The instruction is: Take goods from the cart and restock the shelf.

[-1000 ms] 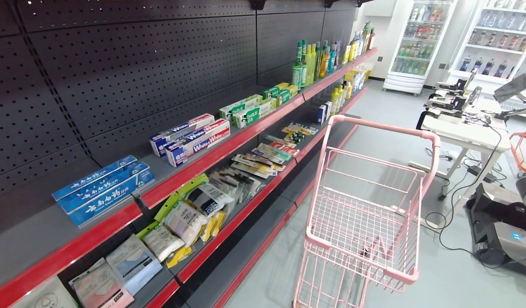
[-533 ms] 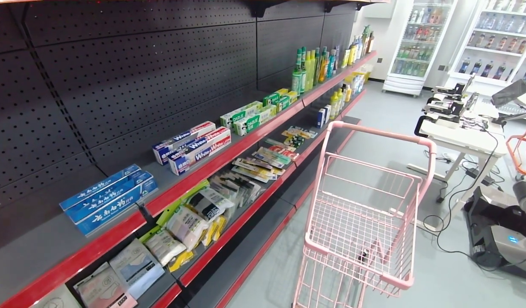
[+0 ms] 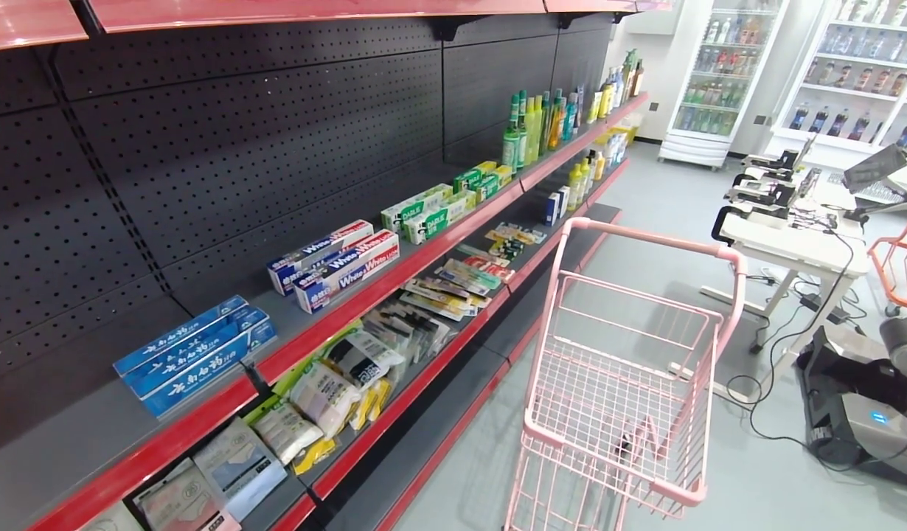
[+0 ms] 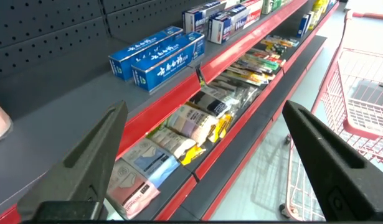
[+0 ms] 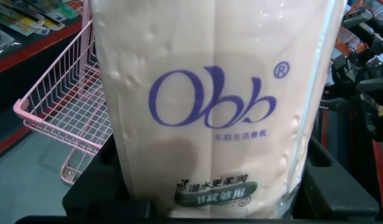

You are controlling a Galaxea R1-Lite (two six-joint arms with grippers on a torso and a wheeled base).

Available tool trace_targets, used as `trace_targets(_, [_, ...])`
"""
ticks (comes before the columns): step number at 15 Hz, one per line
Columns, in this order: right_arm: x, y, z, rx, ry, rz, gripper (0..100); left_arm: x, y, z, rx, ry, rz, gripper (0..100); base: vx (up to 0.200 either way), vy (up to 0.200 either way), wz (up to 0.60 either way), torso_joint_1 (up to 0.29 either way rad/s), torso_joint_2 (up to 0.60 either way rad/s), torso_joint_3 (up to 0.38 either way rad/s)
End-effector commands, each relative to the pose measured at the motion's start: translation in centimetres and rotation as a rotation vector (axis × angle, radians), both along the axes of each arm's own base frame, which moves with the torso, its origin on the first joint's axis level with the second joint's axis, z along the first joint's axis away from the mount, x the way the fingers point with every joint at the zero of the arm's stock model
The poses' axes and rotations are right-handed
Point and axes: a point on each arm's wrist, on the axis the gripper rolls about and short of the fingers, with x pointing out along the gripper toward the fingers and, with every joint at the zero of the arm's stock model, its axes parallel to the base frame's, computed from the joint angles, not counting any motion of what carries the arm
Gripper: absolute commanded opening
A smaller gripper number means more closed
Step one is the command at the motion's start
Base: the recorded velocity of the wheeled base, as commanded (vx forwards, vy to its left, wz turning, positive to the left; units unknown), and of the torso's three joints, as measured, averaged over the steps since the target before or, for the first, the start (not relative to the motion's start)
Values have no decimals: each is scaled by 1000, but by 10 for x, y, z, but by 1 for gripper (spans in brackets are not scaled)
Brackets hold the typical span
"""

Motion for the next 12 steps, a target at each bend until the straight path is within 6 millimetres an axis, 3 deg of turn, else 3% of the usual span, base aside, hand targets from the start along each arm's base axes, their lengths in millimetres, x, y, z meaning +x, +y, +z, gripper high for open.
trace_targets(1, [2, 0, -1, 2, 13, 1, 0, 0, 0, 0, 0, 1, 1, 100, 0, 0, 0, 100, -212, -100])
trace_targets(6, [7, -2, -1, 2, 26, -11, 0, 0, 0, 0, 0, 1, 1, 100, 0, 0, 0, 86, -180, -95])
trace_targets(12, [16, -3, 1, -37, 7, -10, 0, 0, 0, 0, 0, 1, -1, 100, 0, 0, 600, 6, -11, 1])
